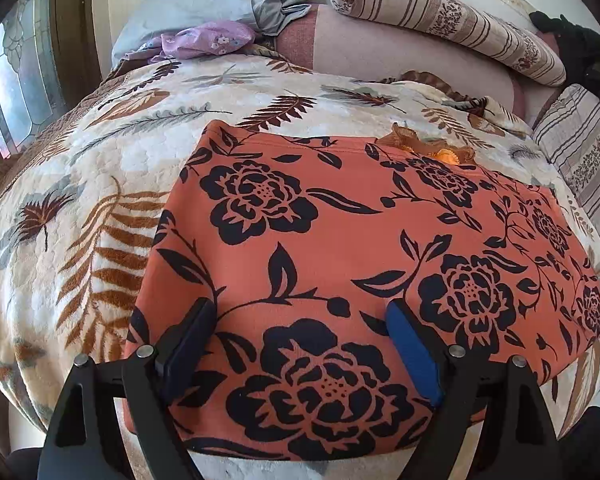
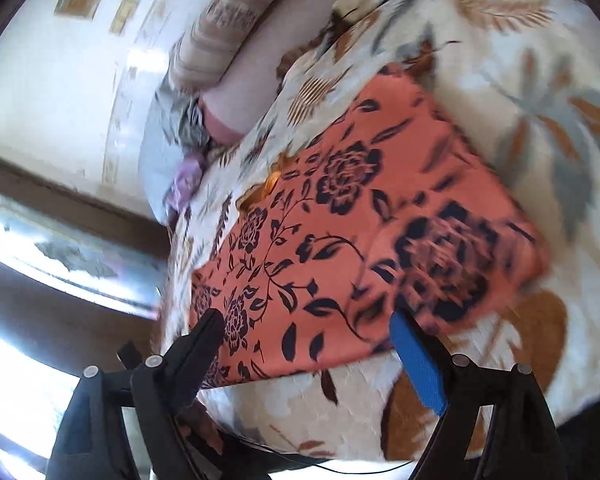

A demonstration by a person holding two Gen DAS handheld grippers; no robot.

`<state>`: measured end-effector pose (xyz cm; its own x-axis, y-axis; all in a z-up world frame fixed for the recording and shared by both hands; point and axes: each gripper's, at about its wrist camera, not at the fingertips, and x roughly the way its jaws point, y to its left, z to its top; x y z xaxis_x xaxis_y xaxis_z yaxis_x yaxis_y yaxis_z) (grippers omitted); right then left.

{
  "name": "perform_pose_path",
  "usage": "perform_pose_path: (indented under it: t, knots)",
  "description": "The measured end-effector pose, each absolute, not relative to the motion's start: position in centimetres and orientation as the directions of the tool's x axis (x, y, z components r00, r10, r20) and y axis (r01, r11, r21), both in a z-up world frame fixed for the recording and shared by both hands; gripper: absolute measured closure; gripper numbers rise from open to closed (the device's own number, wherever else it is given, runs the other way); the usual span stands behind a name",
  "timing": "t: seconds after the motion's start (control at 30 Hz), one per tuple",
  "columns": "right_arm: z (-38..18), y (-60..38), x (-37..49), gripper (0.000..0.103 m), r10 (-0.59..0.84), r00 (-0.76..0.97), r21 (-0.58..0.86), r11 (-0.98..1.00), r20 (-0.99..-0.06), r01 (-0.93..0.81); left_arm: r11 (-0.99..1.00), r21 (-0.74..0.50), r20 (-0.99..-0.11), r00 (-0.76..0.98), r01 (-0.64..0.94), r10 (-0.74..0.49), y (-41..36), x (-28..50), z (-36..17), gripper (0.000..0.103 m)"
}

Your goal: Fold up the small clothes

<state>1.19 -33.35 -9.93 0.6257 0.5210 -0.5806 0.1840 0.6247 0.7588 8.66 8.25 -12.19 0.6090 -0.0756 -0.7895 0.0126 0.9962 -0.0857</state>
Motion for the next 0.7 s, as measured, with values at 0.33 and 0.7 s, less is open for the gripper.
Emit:
perform_pose_path:
  t: [0.33, 0.7]
  knots:
    - [-14.6, -39.8, -0.3, 0.018, 0.419, 0.716, 0.815, 0.437, -0.559, 0.381, 0.971, -0.235, -0.731, 0.651, 0.043, -0.206, 5.6, 7.8, -8.4, 0.016]
    - [-10.2, -36.5, 2.7, 0.093, 0.230, 0.668, 0.533, 0.795, -0.708, 0.290, 0.985, -0.158, -0.762, 0.627, 0.066, -0.164, 0.6, 9.4, -9.0, 0.016]
